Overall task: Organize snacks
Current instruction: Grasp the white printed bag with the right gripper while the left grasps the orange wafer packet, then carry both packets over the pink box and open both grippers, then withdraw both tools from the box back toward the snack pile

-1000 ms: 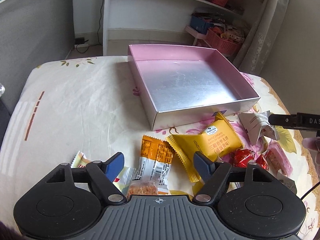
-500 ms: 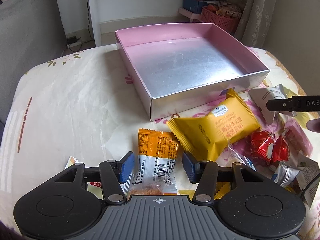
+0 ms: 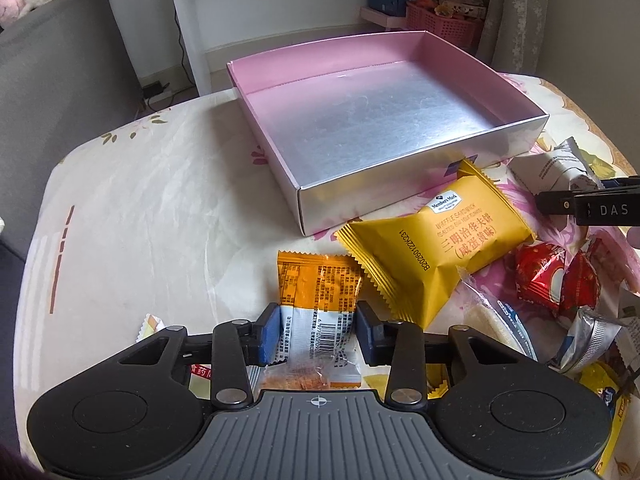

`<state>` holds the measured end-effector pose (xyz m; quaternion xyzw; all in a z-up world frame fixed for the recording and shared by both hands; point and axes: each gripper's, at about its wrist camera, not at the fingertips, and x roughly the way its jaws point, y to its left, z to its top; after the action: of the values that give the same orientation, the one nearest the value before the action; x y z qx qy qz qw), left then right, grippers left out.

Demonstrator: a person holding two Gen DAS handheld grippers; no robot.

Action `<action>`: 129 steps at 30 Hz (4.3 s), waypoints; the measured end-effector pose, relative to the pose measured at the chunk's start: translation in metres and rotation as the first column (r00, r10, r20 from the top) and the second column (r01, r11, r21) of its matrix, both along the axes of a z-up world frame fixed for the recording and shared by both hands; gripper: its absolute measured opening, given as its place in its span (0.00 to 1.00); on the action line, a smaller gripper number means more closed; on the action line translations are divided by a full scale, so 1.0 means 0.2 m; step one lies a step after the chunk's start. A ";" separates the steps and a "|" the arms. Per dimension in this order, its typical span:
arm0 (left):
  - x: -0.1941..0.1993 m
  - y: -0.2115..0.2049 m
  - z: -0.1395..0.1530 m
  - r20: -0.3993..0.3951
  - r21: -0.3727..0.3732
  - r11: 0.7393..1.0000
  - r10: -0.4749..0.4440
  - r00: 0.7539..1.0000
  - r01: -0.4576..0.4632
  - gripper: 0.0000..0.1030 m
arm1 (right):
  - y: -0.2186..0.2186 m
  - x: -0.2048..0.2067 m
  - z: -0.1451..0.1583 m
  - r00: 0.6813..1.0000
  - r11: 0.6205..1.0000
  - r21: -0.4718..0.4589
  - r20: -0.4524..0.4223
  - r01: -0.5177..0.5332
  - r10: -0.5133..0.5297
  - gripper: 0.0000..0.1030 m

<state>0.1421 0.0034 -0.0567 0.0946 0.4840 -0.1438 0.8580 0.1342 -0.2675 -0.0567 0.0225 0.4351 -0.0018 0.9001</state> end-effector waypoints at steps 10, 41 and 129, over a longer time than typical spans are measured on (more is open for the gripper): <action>-0.01 0.03 0.05 0.020 -0.038 0.999 0.027 0.999 -0.026 0.35 | -0.01 0.00 0.02 1.000 1.000 0.013 -0.018 0.026 -0.026 0.49; -0.02 0.06 0.33 0.144 -0.173 0.976 0.157 0.977 -0.131 0.35 | 0.06 -0.05 0.34 0.993 0.978 0.209 0.111 0.014 -0.038 0.48; -0.49 0.33 0.20 0.147 -0.131 0.985 0.133 0.980 -0.114 0.96 | 0.12 -0.55 0.32 0.988 0.995 0.065 0.138 -0.077 0.067 0.93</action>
<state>0.0433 0.0699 -0.0171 0.0225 0.4112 -0.1116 0.9044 0.0239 -0.2427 0.0073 0.0382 0.3734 0.0474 0.9257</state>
